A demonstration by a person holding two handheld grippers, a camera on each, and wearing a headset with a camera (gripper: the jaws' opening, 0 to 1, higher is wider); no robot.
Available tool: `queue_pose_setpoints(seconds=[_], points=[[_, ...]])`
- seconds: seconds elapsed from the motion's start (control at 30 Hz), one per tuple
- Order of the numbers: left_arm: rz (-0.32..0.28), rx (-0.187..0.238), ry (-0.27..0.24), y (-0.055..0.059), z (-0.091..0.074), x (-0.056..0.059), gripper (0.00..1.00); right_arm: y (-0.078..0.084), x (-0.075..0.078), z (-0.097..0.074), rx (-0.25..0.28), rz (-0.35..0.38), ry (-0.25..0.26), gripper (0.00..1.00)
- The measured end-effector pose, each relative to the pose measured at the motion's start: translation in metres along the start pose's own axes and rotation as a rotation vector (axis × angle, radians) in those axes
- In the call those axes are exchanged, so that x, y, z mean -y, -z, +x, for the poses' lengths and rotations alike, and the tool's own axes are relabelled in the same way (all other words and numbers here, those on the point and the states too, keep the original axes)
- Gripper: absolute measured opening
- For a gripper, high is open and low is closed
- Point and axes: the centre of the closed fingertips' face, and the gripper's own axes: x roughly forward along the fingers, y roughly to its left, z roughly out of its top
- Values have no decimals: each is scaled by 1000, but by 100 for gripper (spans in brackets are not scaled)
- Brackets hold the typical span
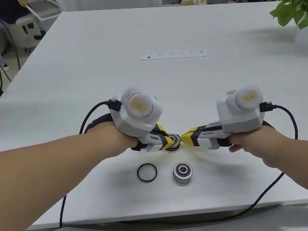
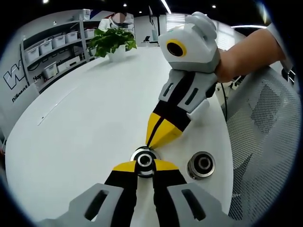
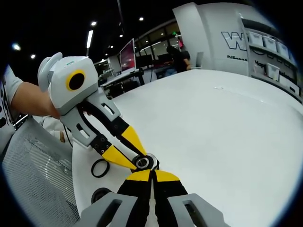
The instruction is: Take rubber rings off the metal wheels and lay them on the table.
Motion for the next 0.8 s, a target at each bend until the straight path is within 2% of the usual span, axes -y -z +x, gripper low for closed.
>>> queue_pose_setpoints(seconds=[0.27,0.8], points=[[2,-3,-7,0,1,0,6,0,1,0,-10,-22,16,0],[10,-7,-6,0,1,0,6,-3,-2,3,-18,-59,6,0]])
